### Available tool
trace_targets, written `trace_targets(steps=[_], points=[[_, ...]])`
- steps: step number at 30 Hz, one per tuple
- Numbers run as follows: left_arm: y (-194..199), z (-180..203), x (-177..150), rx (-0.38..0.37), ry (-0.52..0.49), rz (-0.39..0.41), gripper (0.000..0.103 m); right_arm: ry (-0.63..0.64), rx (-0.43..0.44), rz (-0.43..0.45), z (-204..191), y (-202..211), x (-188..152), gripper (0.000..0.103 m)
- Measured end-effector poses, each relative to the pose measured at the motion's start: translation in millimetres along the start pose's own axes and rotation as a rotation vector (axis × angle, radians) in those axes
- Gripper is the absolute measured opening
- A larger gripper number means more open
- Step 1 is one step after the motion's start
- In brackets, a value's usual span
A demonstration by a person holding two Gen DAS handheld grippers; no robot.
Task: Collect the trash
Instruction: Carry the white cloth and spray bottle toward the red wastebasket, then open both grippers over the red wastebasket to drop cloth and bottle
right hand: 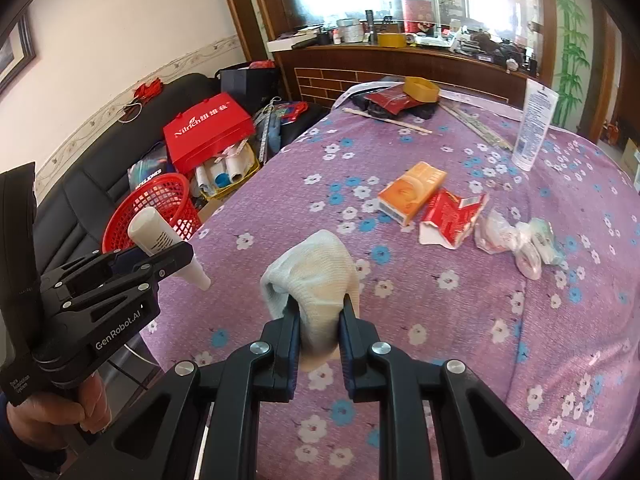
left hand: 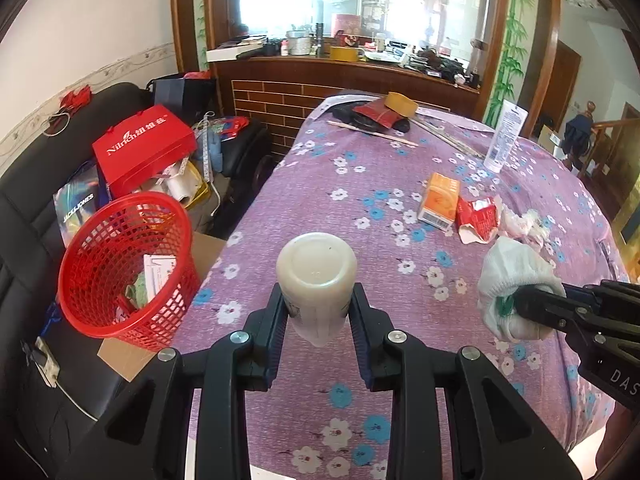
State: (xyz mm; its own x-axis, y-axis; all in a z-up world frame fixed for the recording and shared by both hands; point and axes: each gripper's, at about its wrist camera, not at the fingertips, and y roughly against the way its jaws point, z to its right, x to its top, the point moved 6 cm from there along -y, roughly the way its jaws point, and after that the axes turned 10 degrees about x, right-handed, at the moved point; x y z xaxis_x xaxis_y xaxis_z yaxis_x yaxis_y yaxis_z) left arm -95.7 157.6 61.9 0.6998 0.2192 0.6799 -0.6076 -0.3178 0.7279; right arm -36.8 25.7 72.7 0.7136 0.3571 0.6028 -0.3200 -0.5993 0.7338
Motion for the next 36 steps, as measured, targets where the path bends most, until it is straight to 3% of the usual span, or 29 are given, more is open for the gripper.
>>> trace_targets(steps=[10, 25, 36], points=[[6, -60, 14, 0.034, 0.102, 0.022, 0.029, 0.032, 0.062, -0.042, -29, -19, 16, 0.018], [-13, -193, 30, 0.135, 0.275, 0.007, 0.029, 0.133, 0.215, -0.061, -127, -76, 85, 0.019], [-36, -244, 38, 0.143, 0.302, -0.008, 0.029, 0.147, 0.282, -0.064, -184, -128, 129, 0.019]])
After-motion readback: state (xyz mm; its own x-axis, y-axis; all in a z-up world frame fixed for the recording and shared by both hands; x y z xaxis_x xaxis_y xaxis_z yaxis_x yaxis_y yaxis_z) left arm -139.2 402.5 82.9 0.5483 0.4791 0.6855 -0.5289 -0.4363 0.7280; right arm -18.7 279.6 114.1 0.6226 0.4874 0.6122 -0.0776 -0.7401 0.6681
